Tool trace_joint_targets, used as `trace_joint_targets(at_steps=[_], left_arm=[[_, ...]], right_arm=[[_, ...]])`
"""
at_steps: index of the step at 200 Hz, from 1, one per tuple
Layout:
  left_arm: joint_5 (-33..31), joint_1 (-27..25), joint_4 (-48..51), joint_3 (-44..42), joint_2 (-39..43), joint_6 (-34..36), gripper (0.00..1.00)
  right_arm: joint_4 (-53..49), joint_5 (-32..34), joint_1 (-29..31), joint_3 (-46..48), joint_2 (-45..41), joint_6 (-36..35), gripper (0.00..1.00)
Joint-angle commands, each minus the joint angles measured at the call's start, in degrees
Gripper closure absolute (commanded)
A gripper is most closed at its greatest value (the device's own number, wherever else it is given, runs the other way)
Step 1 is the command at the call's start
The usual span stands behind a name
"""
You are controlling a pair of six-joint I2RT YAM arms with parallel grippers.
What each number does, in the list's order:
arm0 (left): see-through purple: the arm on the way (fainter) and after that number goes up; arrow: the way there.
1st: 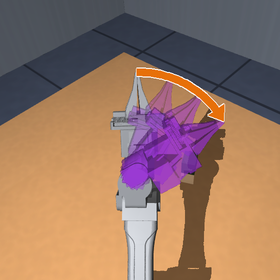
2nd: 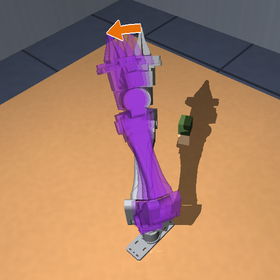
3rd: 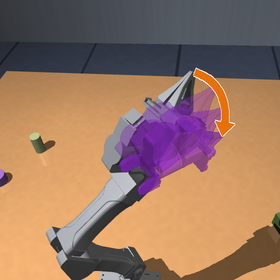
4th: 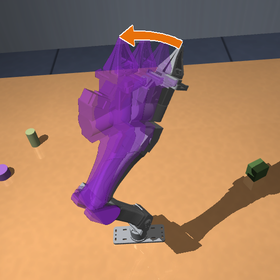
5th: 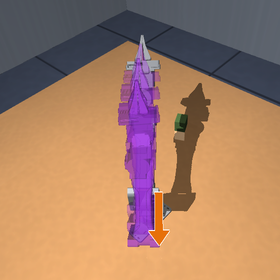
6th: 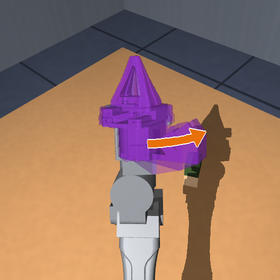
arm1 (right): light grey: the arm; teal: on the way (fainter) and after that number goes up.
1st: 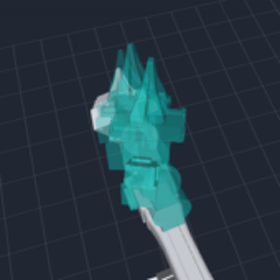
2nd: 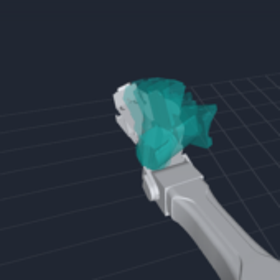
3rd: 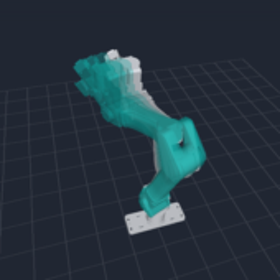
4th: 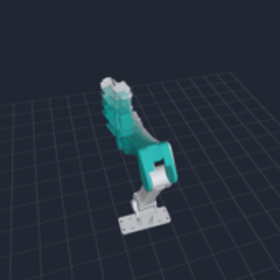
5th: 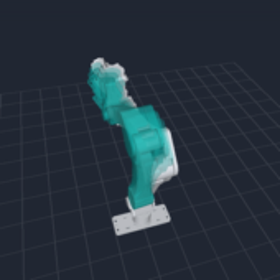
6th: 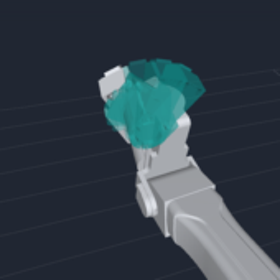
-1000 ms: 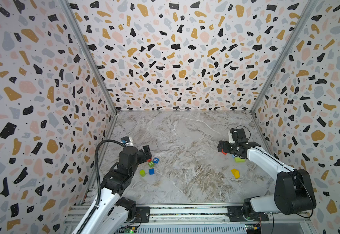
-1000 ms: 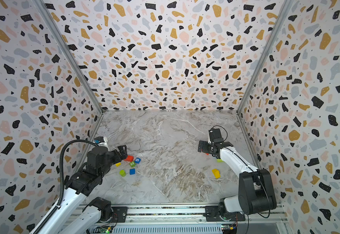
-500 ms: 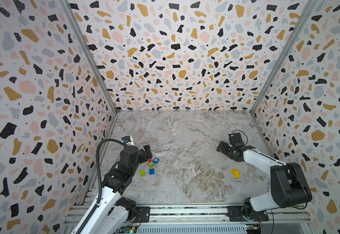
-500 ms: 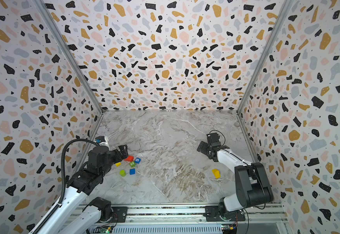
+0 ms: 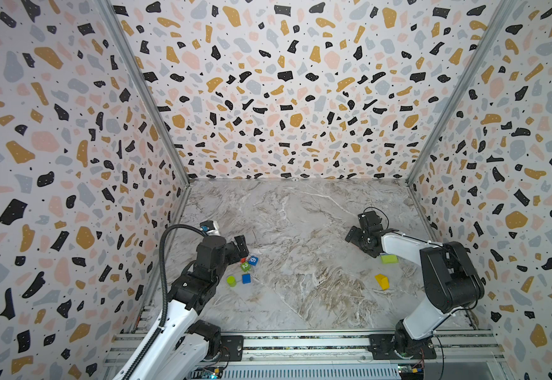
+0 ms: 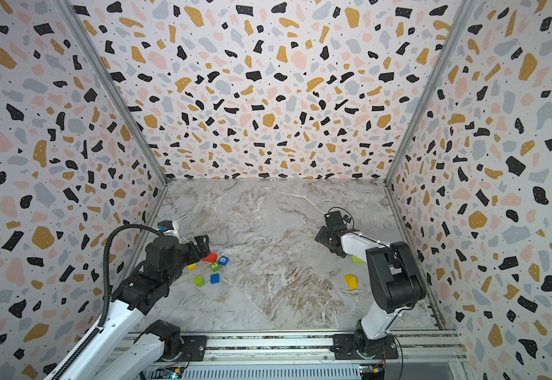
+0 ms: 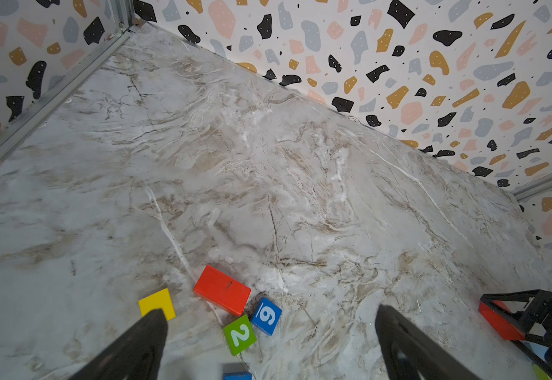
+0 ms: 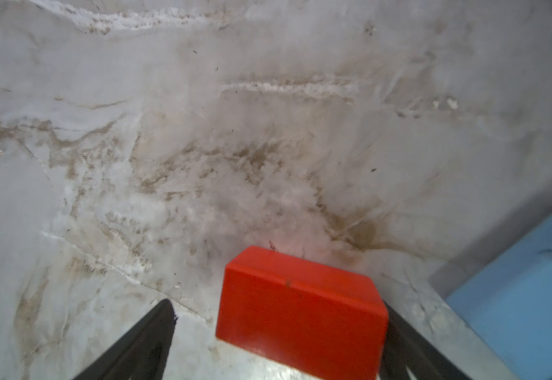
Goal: Build the wood block tower
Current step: 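Lower the right gripper and close it on the red rectangular block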
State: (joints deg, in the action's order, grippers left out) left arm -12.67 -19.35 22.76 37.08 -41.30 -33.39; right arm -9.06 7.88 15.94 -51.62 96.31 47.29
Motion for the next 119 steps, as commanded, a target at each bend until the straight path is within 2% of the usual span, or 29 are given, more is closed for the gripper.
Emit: trace_joint_targets(at_steps=[1,28,63,92,119], left_arm=[[0.8,0.0,-2.3,-0.5,0.2,0.5,0.0],[1.3,0.0,-2.4,-0.6,0.1,0.5,0.0],[1.2,0.0,-2.4,-0.6,0.0,0.4,0.0],[1.3,0.0,-2.5,-0.6,0.2,0.4,0.0],[1.3,0.1,-2.5,-0.7,0.1,0.4,0.0]], right_arm=[[-2.7,2.7,0.2,-2.7,1.4,-0.1,0.08],[-3.7,3.6,0.2,-4.2,3.1,-1.4,0.11],[-5.0,3.3,0.9,-6.6,5.3,-3.9,0.22],[-6.6,3.4,1.4,-8.0,6.2,-7.0,0.24],[-7.7,2.8,1.3,-8.3,6.9,-10.1,0.3]])
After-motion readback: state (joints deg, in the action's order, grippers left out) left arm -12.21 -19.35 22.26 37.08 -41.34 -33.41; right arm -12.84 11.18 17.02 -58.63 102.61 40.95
